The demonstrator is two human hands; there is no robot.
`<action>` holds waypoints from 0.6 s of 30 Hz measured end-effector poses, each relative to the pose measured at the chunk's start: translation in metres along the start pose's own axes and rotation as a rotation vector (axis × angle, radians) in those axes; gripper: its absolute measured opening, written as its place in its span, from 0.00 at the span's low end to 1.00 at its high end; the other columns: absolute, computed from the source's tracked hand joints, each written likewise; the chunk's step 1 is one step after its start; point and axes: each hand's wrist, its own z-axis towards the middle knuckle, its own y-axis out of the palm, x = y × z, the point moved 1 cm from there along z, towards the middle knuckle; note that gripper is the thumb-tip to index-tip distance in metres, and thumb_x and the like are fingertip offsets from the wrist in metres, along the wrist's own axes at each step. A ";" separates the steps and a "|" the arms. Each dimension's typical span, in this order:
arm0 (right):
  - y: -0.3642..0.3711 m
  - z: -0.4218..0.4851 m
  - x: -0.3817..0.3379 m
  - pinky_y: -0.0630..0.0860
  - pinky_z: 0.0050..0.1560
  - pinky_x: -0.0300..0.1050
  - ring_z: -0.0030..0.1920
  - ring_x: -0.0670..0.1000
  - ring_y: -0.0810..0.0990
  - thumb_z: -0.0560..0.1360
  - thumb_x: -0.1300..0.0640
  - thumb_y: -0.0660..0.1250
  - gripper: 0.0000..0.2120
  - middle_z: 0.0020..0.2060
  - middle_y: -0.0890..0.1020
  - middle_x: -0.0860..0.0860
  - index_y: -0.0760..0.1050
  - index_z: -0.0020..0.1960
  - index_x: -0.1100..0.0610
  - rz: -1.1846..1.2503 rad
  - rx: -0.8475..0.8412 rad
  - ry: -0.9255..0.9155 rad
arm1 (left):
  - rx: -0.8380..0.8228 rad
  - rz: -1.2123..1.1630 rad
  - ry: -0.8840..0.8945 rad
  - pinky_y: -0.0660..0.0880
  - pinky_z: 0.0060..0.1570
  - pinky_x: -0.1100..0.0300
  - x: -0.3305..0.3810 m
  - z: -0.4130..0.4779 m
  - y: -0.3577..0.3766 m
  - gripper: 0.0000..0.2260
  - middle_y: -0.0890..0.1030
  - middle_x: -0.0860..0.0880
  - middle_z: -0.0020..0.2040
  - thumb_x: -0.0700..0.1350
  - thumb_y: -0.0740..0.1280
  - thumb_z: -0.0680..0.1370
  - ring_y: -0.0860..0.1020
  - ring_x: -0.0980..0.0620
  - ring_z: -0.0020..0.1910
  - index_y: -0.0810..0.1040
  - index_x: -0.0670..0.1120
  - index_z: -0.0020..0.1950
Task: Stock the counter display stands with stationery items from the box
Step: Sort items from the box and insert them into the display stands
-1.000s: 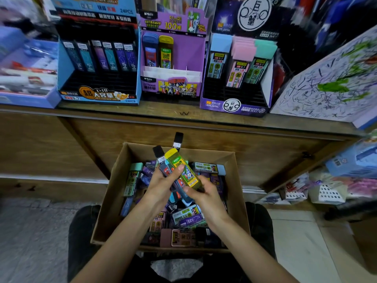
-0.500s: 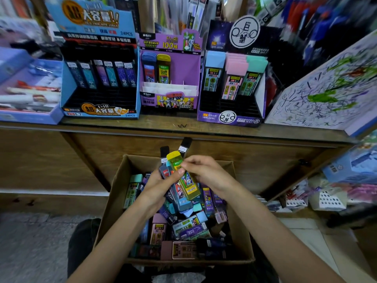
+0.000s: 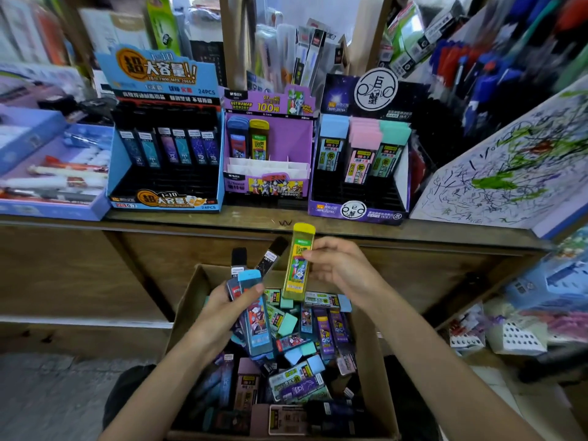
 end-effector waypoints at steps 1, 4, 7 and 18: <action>-0.002 0.002 -0.007 0.80 0.44 0.42 0.45 0.53 0.82 0.72 0.63 0.70 0.06 0.47 0.83 0.58 0.76 0.49 0.61 0.003 0.023 -0.031 | -0.004 0.018 0.014 0.79 0.39 0.58 0.005 0.000 -0.004 0.10 0.83 0.41 0.44 0.41 0.68 0.75 0.81 0.47 0.40 0.76 0.39 0.54; -0.004 0.013 -0.035 0.80 0.41 0.39 0.43 0.50 0.82 0.72 0.63 0.71 0.06 0.44 0.83 0.55 0.77 0.48 0.61 0.009 0.095 -0.137 | -0.040 0.105 0.055 0.79 0.37 0.61 0.020 0.000 -0.015 0.08 0.84 0.44 0.41 0.39 0.67 0.75 0.82 0.49 0.38 0.78 0.39 0.52; 0.003 0.032 -0.071 0.79 0.36 0.36 0.37 0.46 0.82 0.71 0.64 0.71 0.04 0.37 0.84 0.50 0.77 0.45 0.58 0.012 0.155 -0.239 | -0.060 0.167 0.086 0.78 0.43 0.57 0.039 0.003 -0.023 0.12 0.82 0.43 0.43 0.44 0.70 0.71 0.81 0.47 0.41 0.78 0.40 0.51; 0.047 0.129 -0.150 0.81 0.41 0.47 0.40 0.51 0.78 0.70 0.67 0.71 0.08 0.33 0.77 0.48 0.74 0.41 0.57 -0.322 0.312 -0.575 | 0.030 0.121 0.268 0.75 0.35 0.65 0.094 0.021 -0.043 0.10 0.82 0.54 0.36 0.46 0.70 0.70 0.81 0.57 0.36 0.77 0.45 0.49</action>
